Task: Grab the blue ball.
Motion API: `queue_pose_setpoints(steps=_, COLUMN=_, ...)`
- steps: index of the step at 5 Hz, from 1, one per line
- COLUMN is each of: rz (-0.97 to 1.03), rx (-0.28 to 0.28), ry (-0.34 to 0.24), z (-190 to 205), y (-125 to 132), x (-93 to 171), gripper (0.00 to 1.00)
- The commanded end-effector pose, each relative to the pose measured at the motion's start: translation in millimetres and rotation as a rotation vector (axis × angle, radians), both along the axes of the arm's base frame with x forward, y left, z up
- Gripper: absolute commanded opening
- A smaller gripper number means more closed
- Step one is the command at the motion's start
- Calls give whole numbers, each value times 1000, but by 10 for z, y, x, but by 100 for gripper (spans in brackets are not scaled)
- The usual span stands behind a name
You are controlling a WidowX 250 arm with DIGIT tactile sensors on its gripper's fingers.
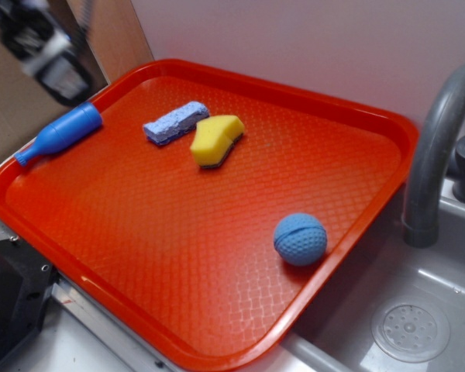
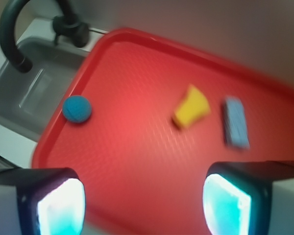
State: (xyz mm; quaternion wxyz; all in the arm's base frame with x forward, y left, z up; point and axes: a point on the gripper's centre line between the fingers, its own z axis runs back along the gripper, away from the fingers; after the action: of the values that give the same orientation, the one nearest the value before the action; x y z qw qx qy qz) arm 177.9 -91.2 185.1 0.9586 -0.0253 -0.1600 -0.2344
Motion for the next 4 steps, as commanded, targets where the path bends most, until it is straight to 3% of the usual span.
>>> queue_pose_setpoints(steps=1, rz=-26, rx=-11, ry=-33, z=68, y=-69, x=3, gripper=100)
queue_pose_setpoints(steps=2, rz=-26, rx=-11, ry=-33, z=68, y=-69, x=3, gripper=100)
queue_pose_setpoints(steps=3, rz=-150, rx=32, ry=80, z=-429, y=-572, x=362, gripper=100)
queue_pose_setpoints(steps=4, rz=-216, rx=-24, ry=90, z=-650, y=-841, x=342, gripper=100)
